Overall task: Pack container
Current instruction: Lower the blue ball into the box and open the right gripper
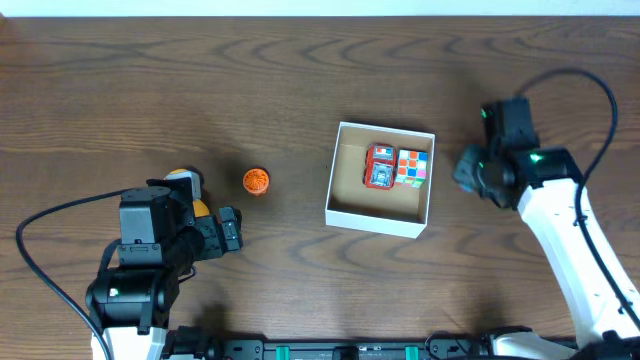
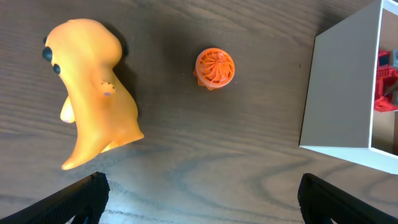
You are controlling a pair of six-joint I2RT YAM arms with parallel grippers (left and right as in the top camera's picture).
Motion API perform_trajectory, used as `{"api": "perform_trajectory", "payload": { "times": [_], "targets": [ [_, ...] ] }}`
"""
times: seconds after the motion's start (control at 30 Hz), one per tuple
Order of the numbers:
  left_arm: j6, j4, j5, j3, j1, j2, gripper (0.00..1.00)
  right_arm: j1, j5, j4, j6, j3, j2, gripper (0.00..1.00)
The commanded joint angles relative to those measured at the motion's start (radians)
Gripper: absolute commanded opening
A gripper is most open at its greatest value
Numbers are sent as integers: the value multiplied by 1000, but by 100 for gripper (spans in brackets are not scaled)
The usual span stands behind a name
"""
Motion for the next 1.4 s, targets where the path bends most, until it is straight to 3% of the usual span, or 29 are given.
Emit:
{"api": "perform_trajectory", "payload": {
  "times": [0.0, 0.37, 0.9, 1.03, 1.13, 1.37],
  "targets": [
    [-8, 0, 6, 24, -2, -1, 98, 110, 6, -4, -74, 97, -13, 5],
    [-8, 0, 6, 24, -2, -1, 98, 404, 14, 172, -121, 145, 36, 1],
    [-8, 0, 6, 24, -2, -1, 98, 429, -19, 297, -151, 176, 322, 4],
    [-8, 0, 6, 24, -2, -1, 98, 429, -33, 324, -151, 176, 370, 12],
    [-8, 0, 6, 24, -2, -1, 98, 429, -41, 354, -151, 176, 410, 34],
    [-8, 0, 6, 24, -2, -1, 98, 429, -63, 396, -151, 177, 435, 52]
  ]
}}
